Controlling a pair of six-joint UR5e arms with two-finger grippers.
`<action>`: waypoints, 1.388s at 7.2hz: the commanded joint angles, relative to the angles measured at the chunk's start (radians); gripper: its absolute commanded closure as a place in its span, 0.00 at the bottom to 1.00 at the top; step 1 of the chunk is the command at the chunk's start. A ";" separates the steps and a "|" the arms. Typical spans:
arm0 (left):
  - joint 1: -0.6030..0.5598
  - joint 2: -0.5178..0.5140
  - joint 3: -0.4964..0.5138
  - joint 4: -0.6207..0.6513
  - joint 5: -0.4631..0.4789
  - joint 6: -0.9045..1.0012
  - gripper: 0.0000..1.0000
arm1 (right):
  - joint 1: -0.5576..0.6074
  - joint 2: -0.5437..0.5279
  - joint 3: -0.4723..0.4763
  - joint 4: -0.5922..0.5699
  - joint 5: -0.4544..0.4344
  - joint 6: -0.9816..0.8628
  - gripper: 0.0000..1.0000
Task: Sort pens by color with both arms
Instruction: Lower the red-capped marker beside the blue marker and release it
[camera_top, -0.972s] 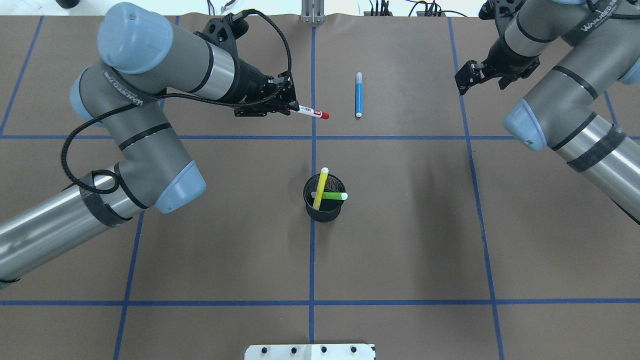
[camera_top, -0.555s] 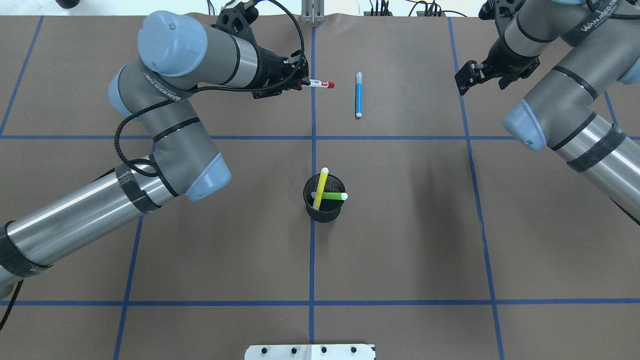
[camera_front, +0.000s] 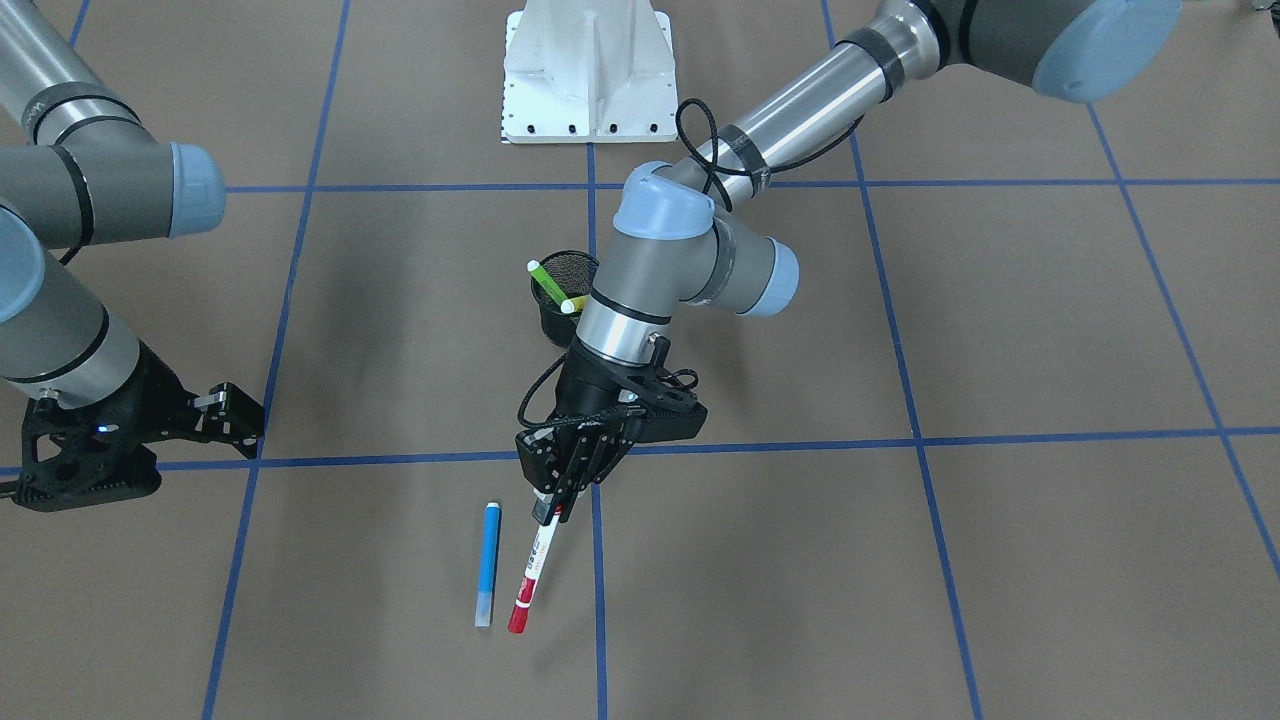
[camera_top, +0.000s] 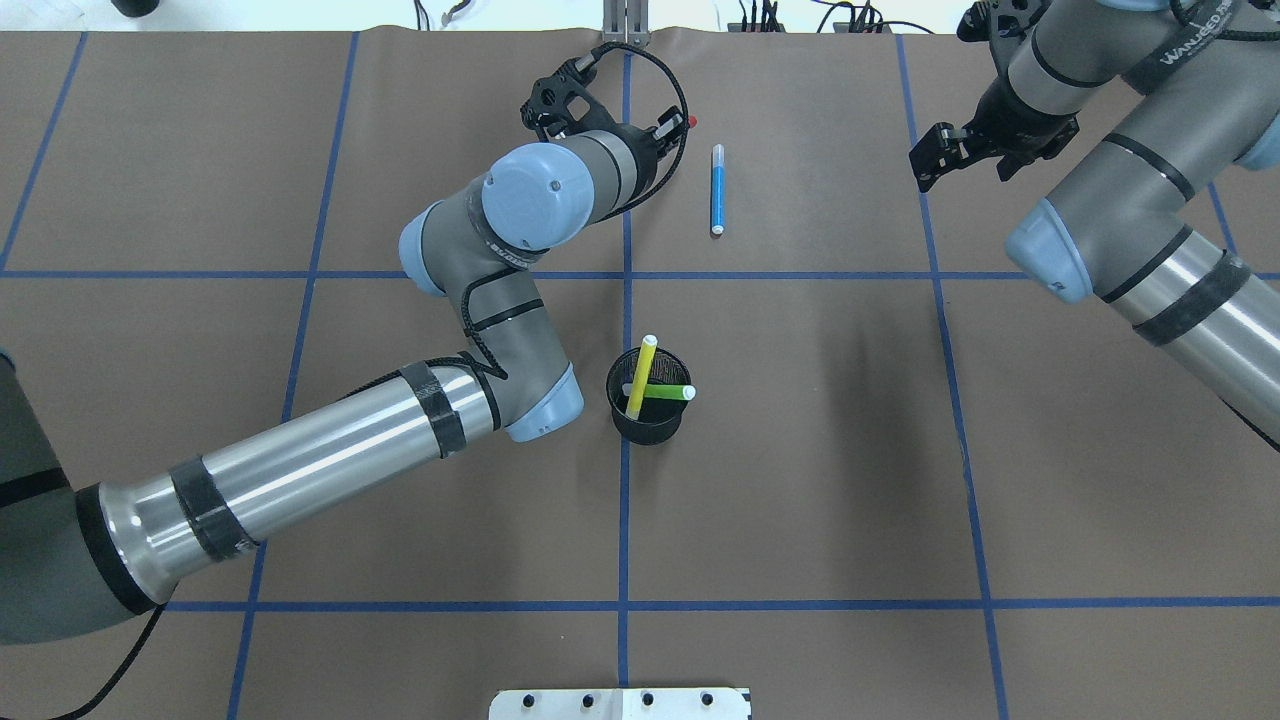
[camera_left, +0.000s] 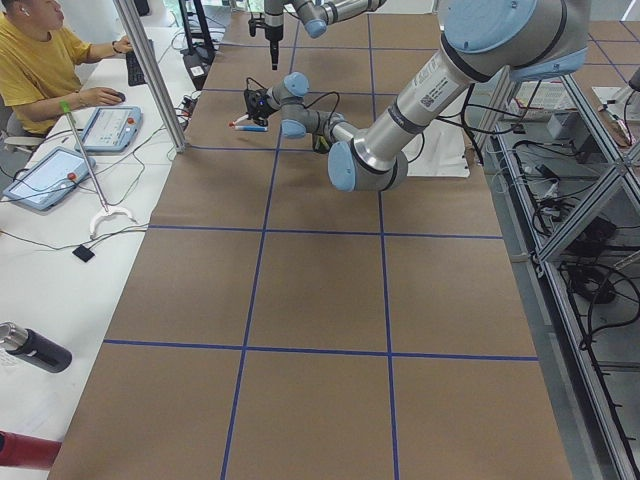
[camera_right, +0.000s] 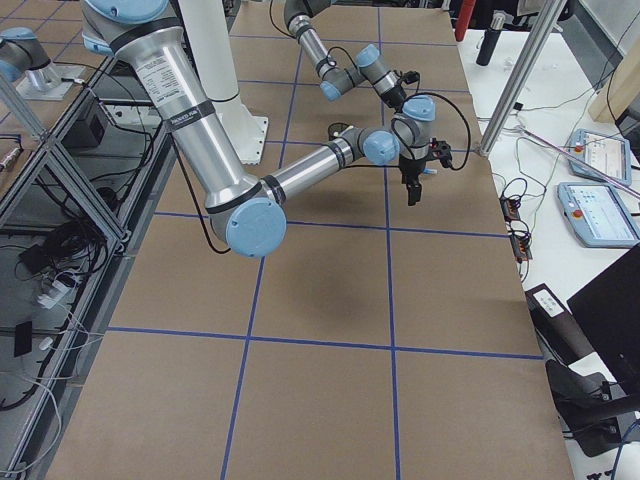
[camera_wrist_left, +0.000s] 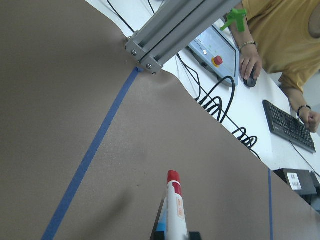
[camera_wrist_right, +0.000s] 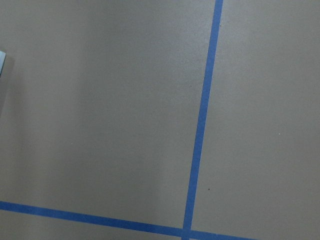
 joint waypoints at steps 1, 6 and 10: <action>0.031 -0.008 0.015 0.026 0.127 -0.075 0.91 | -0.002 -0.001 0.000 0.000 0.000 0.004 0.01; 0.062 -0.062 0.124 0.043 0.177 -0.074 0.59 | -0.006 -0.001 -0.008 0.000 0.000 0.006 0.01; 0.067 -0.065 0.107 0.043 0.172 -0.055 0.02 | -0.006 0.002 -0.008 0.000 0.000 0.006 0.01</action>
